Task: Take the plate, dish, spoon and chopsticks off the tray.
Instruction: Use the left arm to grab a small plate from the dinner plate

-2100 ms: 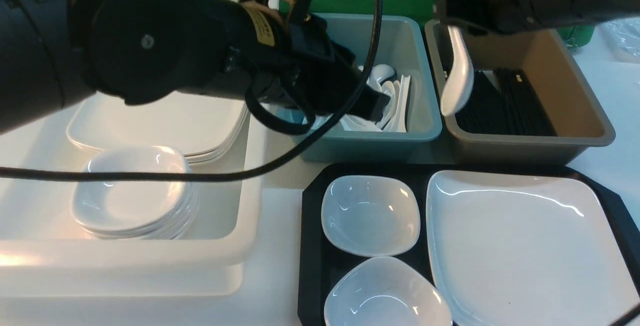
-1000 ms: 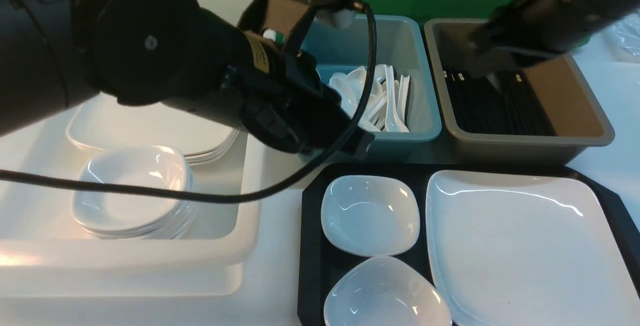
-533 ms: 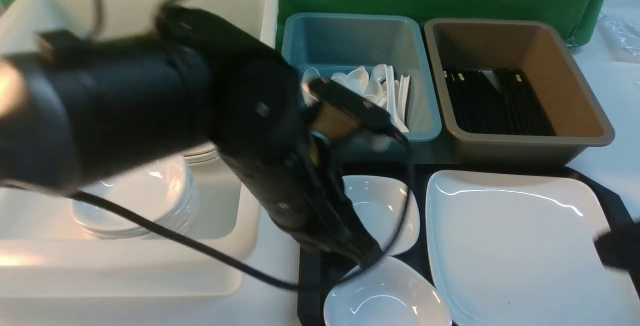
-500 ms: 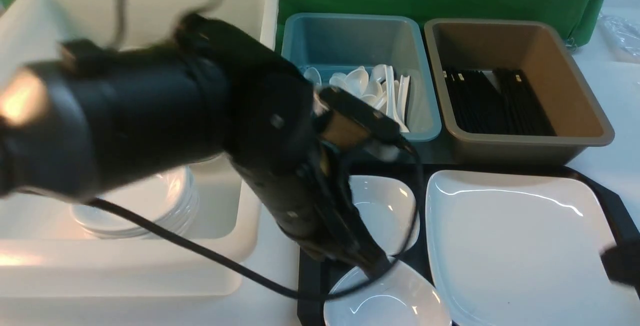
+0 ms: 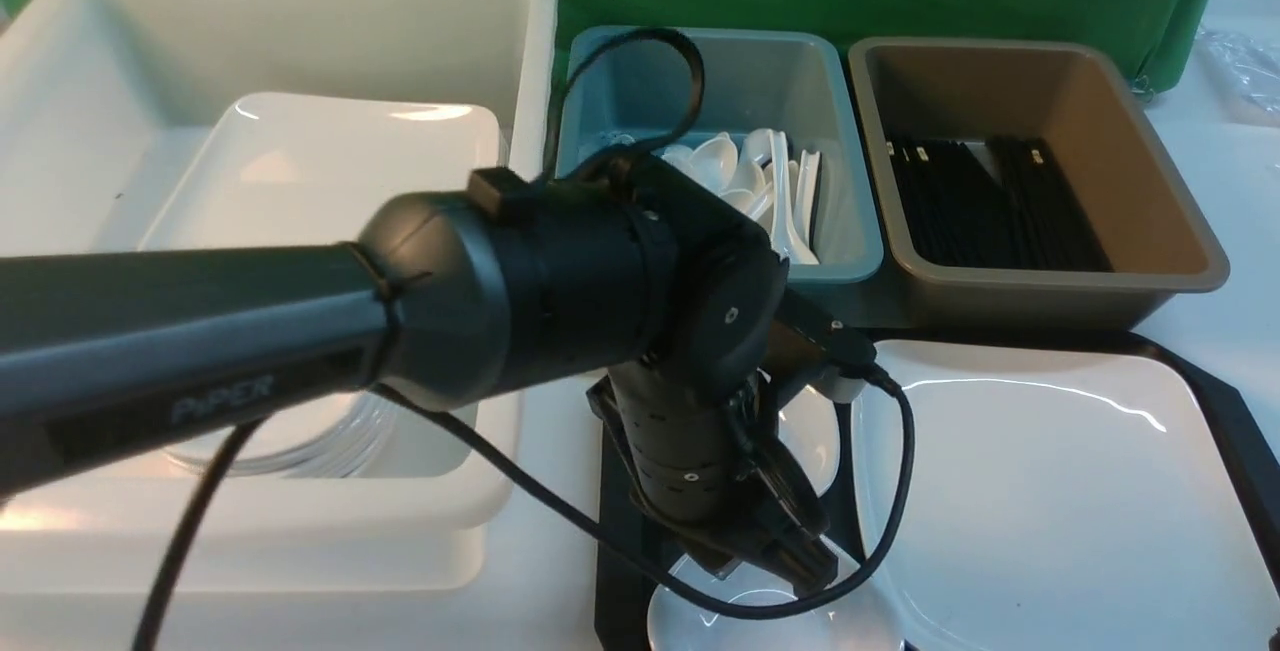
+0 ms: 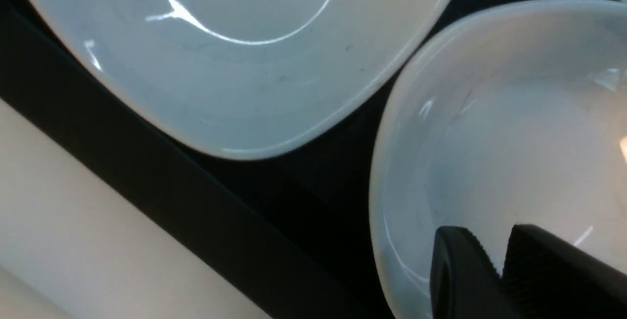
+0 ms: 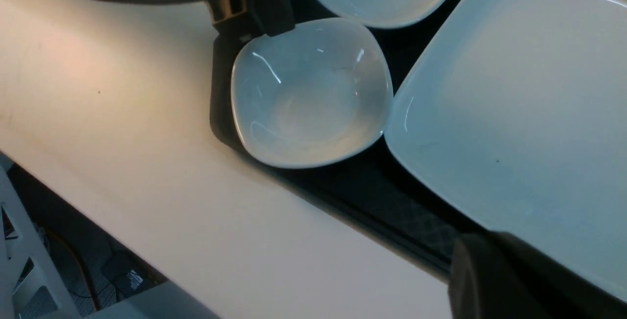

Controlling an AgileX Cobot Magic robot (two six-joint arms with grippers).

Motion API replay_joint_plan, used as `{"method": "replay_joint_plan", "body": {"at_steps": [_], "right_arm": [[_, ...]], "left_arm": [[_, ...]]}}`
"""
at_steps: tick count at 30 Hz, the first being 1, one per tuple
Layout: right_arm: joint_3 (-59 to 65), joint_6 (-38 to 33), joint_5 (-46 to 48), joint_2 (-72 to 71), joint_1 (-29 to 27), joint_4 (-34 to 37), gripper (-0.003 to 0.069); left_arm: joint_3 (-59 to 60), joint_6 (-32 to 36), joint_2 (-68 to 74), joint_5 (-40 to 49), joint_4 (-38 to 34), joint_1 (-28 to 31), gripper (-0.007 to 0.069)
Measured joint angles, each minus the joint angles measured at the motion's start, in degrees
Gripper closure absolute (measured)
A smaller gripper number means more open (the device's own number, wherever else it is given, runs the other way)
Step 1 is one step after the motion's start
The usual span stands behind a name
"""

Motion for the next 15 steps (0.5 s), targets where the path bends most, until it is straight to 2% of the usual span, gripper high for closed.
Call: {"method": "replay_joint_plan", "body": {"at_steps": [8,12,15], "right_arm": [[0.00,0.00,-1.76,0.00,0.00,0.10,0.0634],[0.00,0.00,-1.80,0.00,0.00,0.56,0.0634],[0.00,0.00,-1.80,0.00,0.00,1.42,0.0634]], "left_arm": [[-0.04,0.00,4.27,-5.72,1.53,0.00,0.0221],[-0.04,-0.19,5.24,-5.99,3.94,0.00,0.0154],[-0.04,-0.29,5.25,-5.94,5.53,0.00,0.0137]]}}
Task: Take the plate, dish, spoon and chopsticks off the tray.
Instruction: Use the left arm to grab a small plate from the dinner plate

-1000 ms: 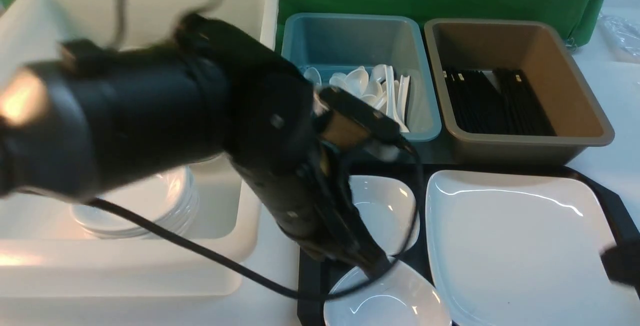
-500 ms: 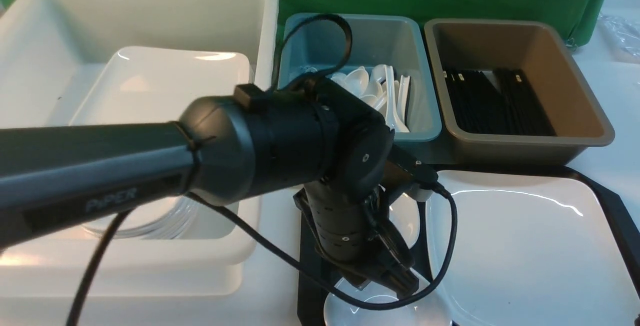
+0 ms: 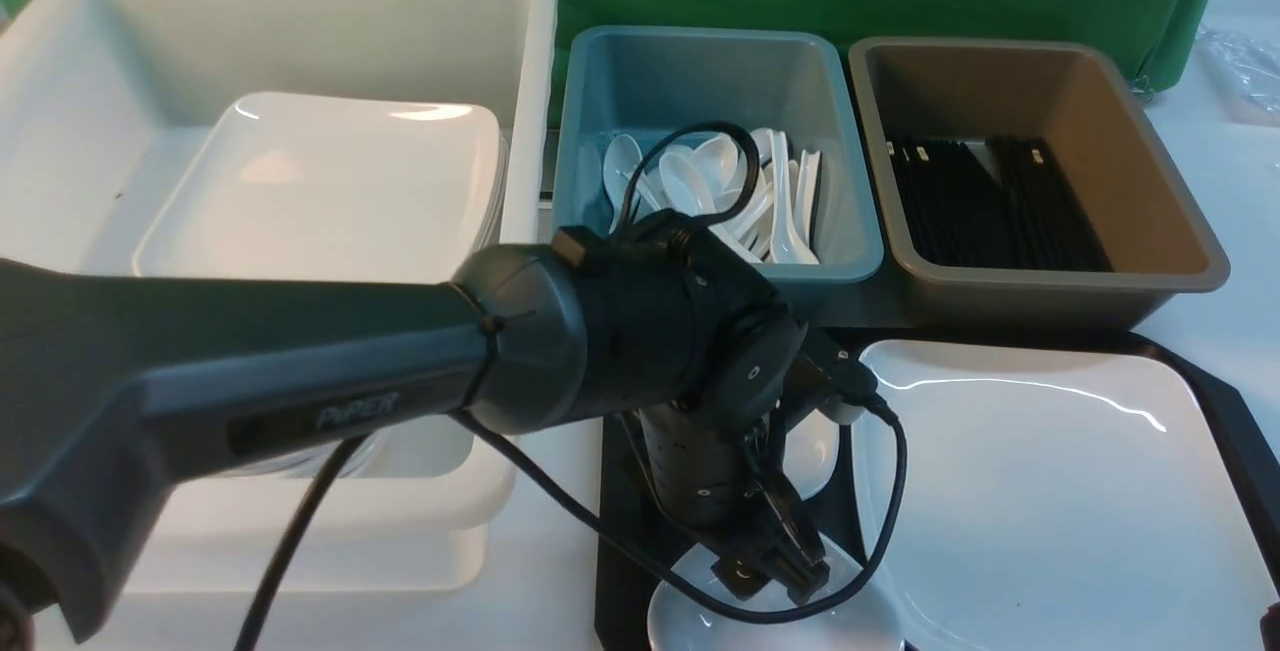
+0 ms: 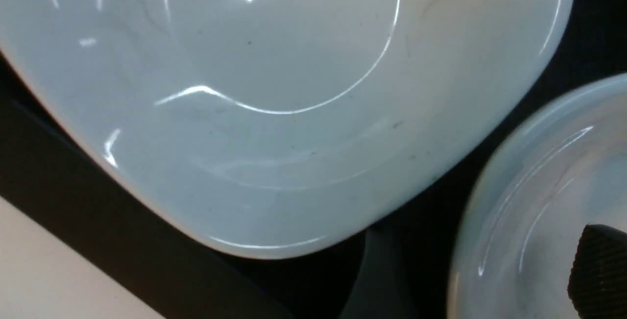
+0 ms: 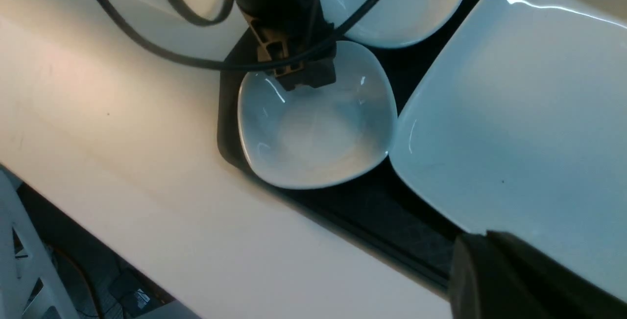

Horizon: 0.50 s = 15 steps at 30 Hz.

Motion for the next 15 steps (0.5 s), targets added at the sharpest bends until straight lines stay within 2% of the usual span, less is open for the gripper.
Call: {"method": "replay_joint_plan", "body": {"at_steps": [11,13,15], "right_arm": [[0.01,0.00,-1.18,0.00,0.00,0.95,0.0634],[0.01,0.00,-1.25,0.00,0.00,1.01,0.0634],[0.06,0.00,-1.48,0.00,0.00,1.01,0.0634]], "left_arm": [[-0.31,-1.42,2.95,0.43,-1.46,0.06,0.0143],[-0.37,-1.74,3.10,0.37,-2.05,0.06,0.0176],[-0.37,-1.74,3.15,0.37,-2.56,0.06,0.0239]]}}
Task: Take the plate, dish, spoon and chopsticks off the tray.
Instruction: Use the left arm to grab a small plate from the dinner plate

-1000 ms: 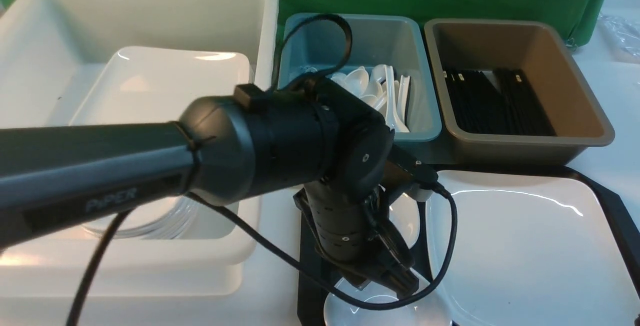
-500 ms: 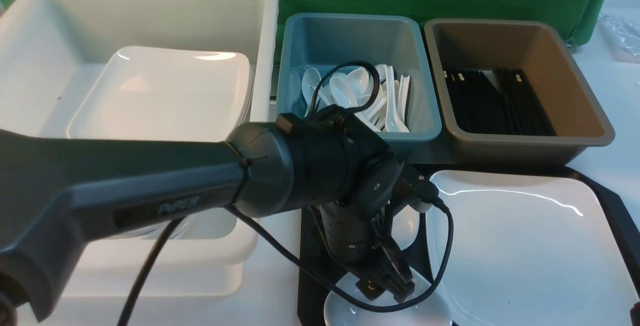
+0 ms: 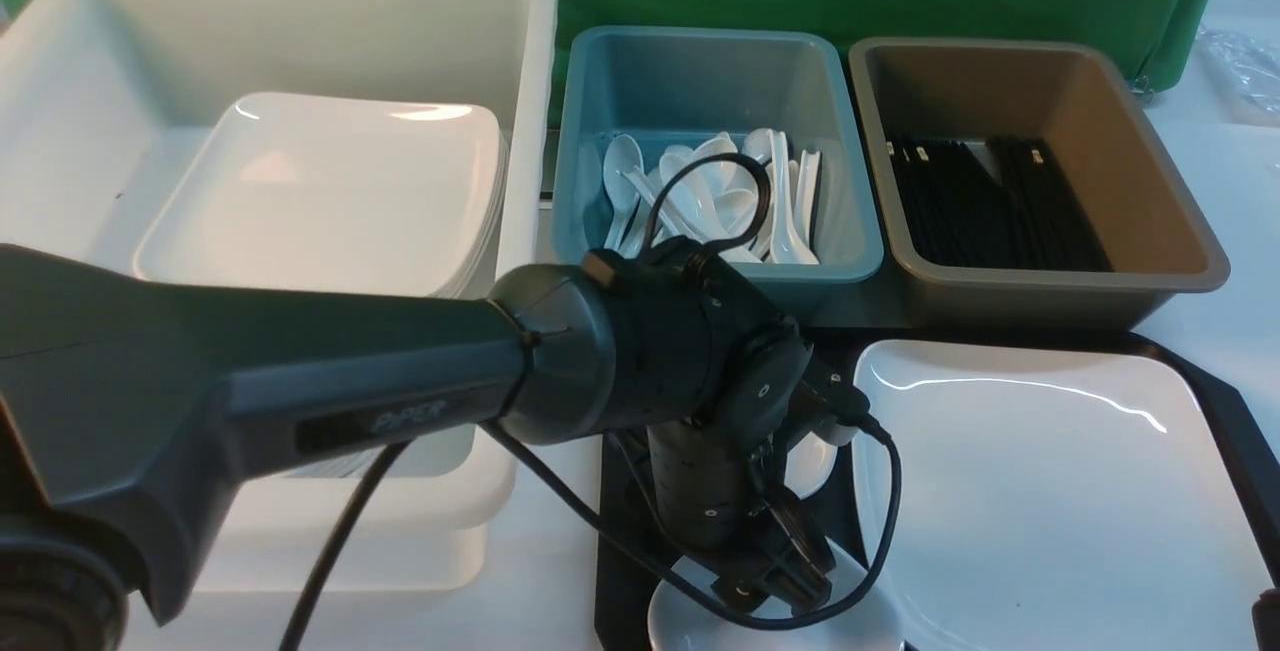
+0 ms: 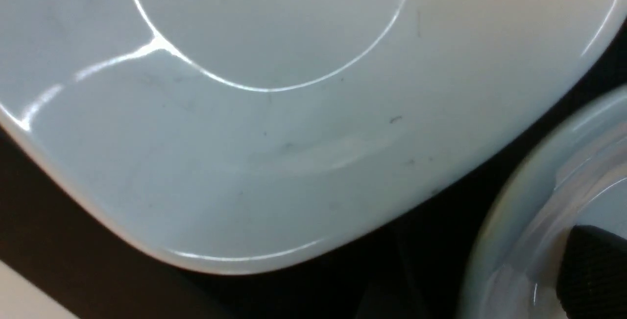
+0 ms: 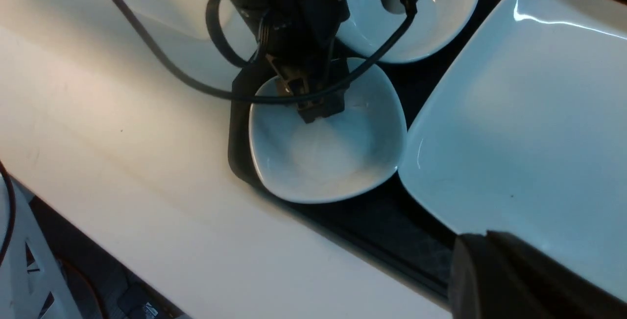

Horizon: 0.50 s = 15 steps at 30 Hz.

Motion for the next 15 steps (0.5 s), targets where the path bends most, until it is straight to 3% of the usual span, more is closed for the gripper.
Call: {"method": "replay_joint_plan", "body": {"at_steps": [4,13,15], "right_arm": [[0.00,0.00,-1.02,0.00,0.00,0.17,0.0634],[0.00,0.00,-1.49,0.00,0.00,0.32,0.0634],[0.00,0.00,-1.49,0.00,0.00,0.39,0.0634]], "left_arm": [[-0.11,0.32,-0.05,0.43,0.00,0.04,0.0431],[-0.28,0.32,-1.14,1.29,-0.94,0.11,0.0456],[-0.23,0.32,-3.04,2.21,-1.00,0.11,0.0506]]}}
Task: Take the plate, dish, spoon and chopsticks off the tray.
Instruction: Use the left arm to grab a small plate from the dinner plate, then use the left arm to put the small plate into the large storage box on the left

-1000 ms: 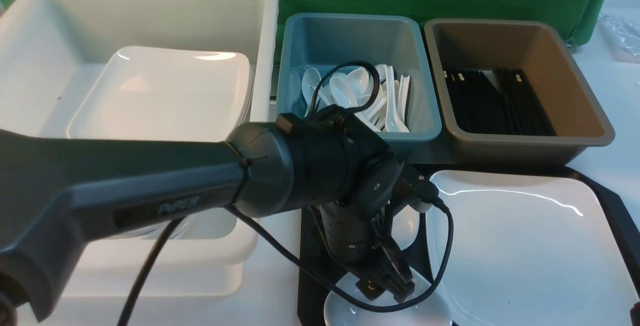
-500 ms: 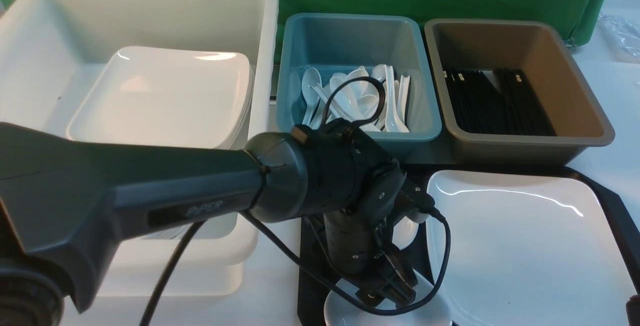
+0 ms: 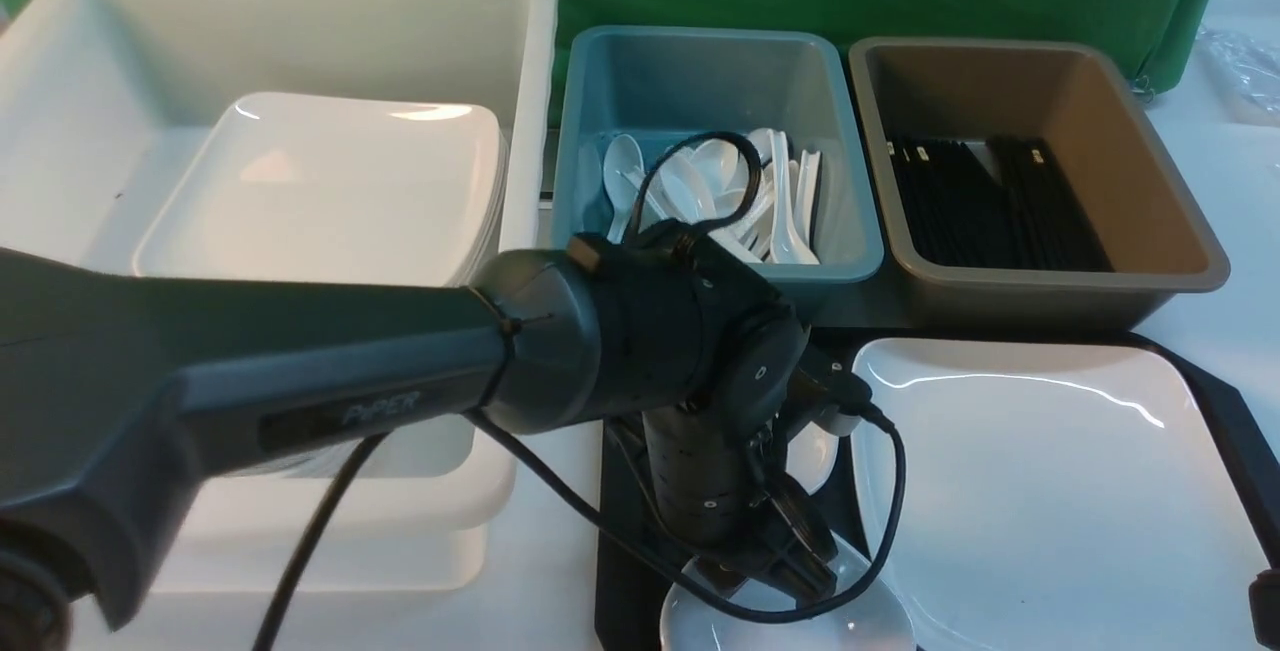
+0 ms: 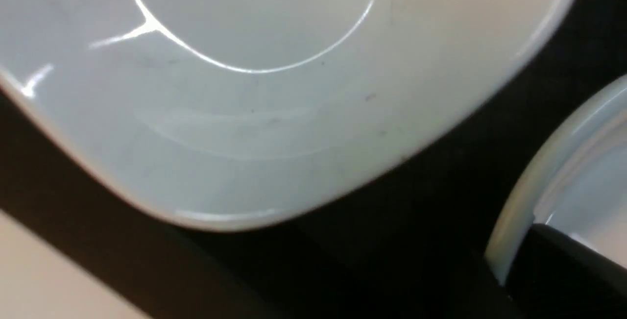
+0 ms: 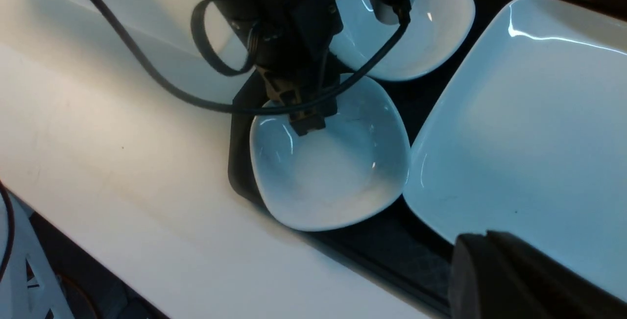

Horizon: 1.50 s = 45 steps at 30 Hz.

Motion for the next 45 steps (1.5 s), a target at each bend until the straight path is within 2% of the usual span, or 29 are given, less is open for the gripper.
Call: {"method": "replay_joint_plan", "body": {"at_steps": [4,7,26,32,36,38,41,45], "right_arm": [[0.00,0.00,0.00,0.00,0.00,0.00,0.0631],[0.00,0.00,-0.06,0.00,0.00,0.04,0.0629],[-0.06,-0.14,-2.73,0.00,0.00,0.06,0.0623],[-6.71,-6.11,-3.67,5.54,0.00,1.49,0.0622],[-15.01,-15.73,-3.06,14.95,0.93,12.17,0.0622],[-18.50,-18.83,-1.99,18.83,2.59,15.35,0.0622],[-23.59,-20.77,-1.17,26.20,6.81,17.10,0.0622],[-29.55,-21.16,-1.01,34.73,14.55,17.10,0.0622]], "left_arm": [[0.00,0.00,-3.53,0.65,-0.01,0.00,0.0575],[0.00,0.00,-6.12,1.10,-0.12,0.00,0.0596],[0.10,-1.04,-16.63,1.72,-1.50,0.82,0.0603],[-2.34,0.91,-24.79,3.90,-8.37,10.67,0.0603],[-2.72,7.04,-30.58,7.08,-13.96,24.72,0.0603],[-2.72,9.79,-32.49,9.87,-16.90,32.60,0.0603],[-2.58,13.76,-34.26,14.19,-20.86,43.34,0.0603],[0.58,18.08,-35.49,15.04,-23.73,55.73,0.0603]]}}
